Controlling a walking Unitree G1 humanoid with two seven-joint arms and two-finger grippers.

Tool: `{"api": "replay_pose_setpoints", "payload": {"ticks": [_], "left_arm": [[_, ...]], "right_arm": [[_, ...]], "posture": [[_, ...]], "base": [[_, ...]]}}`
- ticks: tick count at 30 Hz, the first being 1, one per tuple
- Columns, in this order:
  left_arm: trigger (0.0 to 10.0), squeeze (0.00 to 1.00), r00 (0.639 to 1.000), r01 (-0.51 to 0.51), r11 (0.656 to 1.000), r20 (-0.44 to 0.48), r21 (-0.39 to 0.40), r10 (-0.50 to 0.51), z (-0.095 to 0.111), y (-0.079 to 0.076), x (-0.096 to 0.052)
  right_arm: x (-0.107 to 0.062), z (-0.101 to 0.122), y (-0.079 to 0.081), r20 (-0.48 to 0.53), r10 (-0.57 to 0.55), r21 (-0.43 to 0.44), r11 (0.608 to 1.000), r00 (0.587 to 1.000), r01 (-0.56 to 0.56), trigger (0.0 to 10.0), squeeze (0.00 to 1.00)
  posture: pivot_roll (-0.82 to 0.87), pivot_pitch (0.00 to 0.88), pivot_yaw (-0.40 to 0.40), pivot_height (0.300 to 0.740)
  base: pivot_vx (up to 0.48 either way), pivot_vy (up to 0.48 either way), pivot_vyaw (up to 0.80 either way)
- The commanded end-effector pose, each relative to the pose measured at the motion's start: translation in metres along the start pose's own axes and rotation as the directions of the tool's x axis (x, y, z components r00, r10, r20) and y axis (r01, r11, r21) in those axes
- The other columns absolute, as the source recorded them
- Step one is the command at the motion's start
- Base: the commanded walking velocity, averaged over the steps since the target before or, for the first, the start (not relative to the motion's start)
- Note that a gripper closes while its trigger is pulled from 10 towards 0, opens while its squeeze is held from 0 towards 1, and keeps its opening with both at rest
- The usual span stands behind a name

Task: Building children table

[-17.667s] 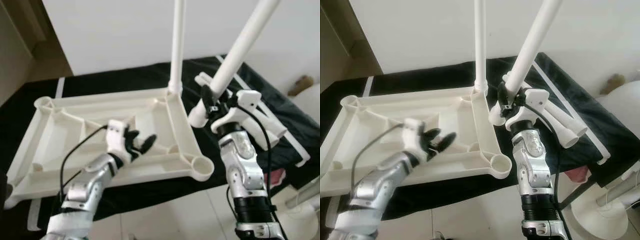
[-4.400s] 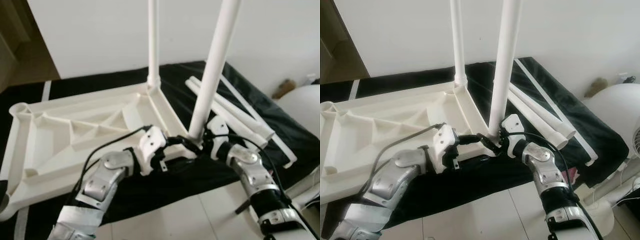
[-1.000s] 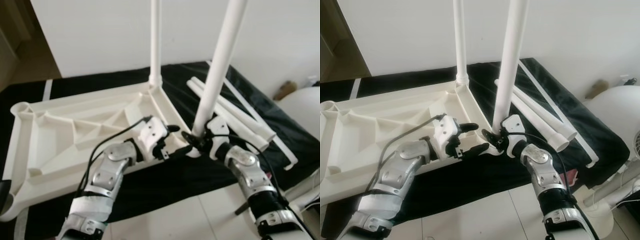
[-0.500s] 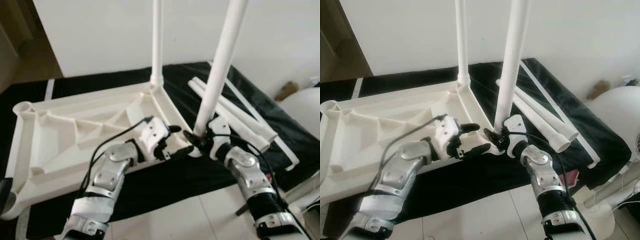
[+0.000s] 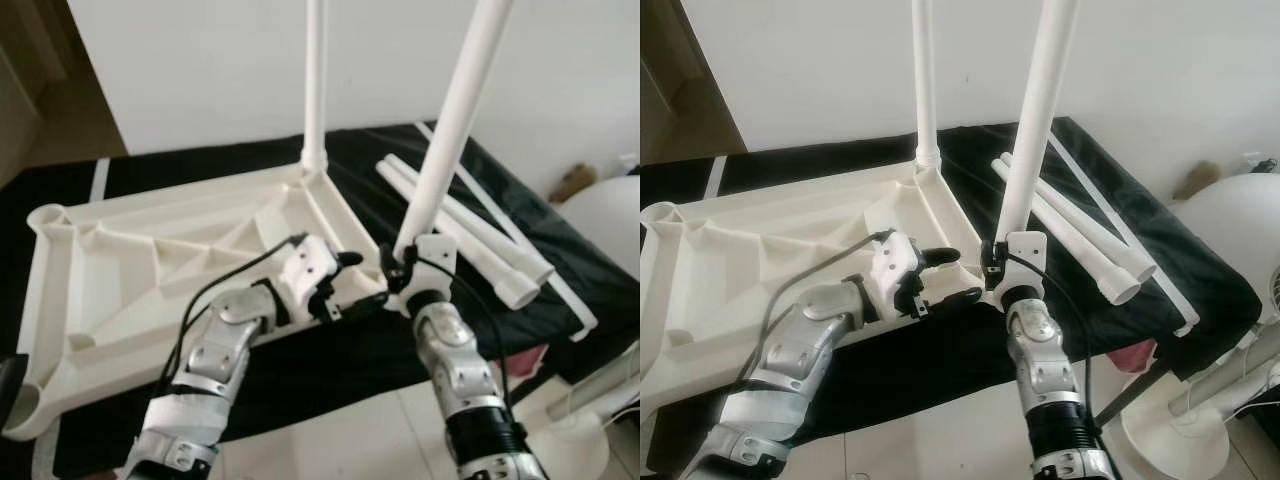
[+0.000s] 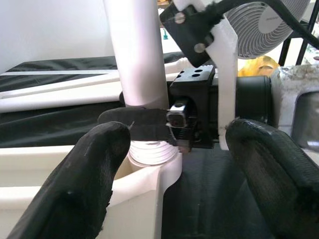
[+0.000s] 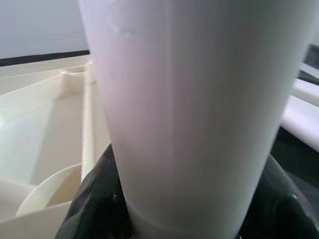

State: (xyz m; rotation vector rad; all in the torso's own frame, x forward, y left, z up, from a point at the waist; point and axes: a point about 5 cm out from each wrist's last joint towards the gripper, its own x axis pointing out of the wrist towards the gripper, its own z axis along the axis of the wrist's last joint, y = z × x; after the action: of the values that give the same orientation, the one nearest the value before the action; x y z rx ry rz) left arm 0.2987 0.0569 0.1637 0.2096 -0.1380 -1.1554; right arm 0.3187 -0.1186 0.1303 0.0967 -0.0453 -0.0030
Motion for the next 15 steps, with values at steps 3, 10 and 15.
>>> {"api": "replay_pose_setpoints", "payload": {"ticks": [3, 10, 15], "left_arm": [[10.0, 0.00, 0.996, -0.090, 0.996, -0.012, 0.003, 0.090, -0.001, 0.002, 0.000], [10.0, 0.00, 0.997, -0.082, 0.997, -0.013, 0.006, 0.082, -0.001, 0.002, 0.000], [10.0, 0.00, 0.996, -0.088, 0.996, -0.012, 0.006, 0.088, -0.001, 0.003, -0.001]], "right_arm": [[-0.004, -0.007, -0.002, -0.045, -0.097, 0.077, 0.992, 0.994, 0.101, 10.0, 0.00], [-0.008, 0.000, 0.000, -0.019, -0.055, 0.062, 0.996, 0.998, 0.056, 10.0, 0.00], [-0.008, 0.002, 0.003, -0.007, -0.046, 0.063, 0.997, 0.999, 0.046, 10.0, 0.00]], "posture": [[-0.07, 0.000, 0.000, 0.740], [-0.07, 0.000, -0.003, 0.740], [-0.07, 0.000, -0.006, 0.740]], "base": [[0.000, 0.000, 0.00], [0.000, 0.000, 0.00], [0.000, 0.000, 0.00]]}}
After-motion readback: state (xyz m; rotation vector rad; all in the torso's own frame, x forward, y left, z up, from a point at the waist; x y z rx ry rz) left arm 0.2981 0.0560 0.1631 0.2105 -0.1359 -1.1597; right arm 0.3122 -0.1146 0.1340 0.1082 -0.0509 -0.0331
